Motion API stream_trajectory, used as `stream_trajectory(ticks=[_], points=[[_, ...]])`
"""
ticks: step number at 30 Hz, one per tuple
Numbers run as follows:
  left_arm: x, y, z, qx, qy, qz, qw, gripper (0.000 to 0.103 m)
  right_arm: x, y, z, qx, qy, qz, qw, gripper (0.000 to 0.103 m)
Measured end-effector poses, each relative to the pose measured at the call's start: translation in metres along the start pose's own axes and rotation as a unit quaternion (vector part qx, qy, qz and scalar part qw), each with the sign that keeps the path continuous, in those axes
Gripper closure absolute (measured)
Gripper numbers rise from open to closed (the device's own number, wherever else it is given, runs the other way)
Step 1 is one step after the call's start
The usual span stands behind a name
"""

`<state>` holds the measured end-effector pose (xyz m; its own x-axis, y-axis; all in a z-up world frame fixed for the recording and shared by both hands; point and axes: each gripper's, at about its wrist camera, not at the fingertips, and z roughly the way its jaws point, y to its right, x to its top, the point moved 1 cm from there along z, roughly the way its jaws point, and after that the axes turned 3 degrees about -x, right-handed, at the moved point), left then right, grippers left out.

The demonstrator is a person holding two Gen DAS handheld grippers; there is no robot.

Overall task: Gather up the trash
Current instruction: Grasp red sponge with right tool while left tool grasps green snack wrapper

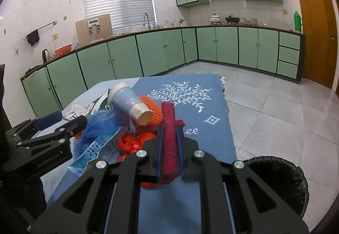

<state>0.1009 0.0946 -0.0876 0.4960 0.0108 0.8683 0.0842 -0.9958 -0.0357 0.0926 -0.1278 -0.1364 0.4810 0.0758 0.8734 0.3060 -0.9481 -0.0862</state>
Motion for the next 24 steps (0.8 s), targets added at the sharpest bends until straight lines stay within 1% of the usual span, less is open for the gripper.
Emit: stream_trajectory(ticks=[2,9,10,12,13,17,24], points=[[0.002,-0.001,0.004,0.004,0.003,0.005,1.0000,0.030,0.001,0.000,0.002,0.001,-0.002,-0.001,1.000,0.092],[0.007,-0.005,0.019,0.010,0.002,0.007,0.9999,0.030,0.001,0.003,0.010,-0.002,-0.012,0.001,1.000,0.092],[0.007,-0.005,0.021,0.010,0.001,0.007,0.9999,0.031,0.001,0.003,0.011,-0.002,-0.013,0.002,1.000,0.092],[0.005,-0.006,0.021,0.009,0.000,0.005,0.9999,0.044,0.001,0.003,0.013,-0.003,-0.016,0.002,1.000,0.092],[0.005,-0.006,0.021,0.007,0.001,0.004,1.0000,0.047,0.001,0.002,0.014,-0.003,-0.018,0.001,1.000,0.092],[0.007,-0.010,0.015,0.007,0.011,-0.006,0.9999,0.048,0.002,0.002,0.018,-0.004,-0.024,0.000,1.000,0.092],[0.016,-0.014,-0.007,0.012,0.041,-0.017,0.9990,0.049,0.006,0.002,0.016,-0.002,-0.020,-0.003,1.000,0.092]])
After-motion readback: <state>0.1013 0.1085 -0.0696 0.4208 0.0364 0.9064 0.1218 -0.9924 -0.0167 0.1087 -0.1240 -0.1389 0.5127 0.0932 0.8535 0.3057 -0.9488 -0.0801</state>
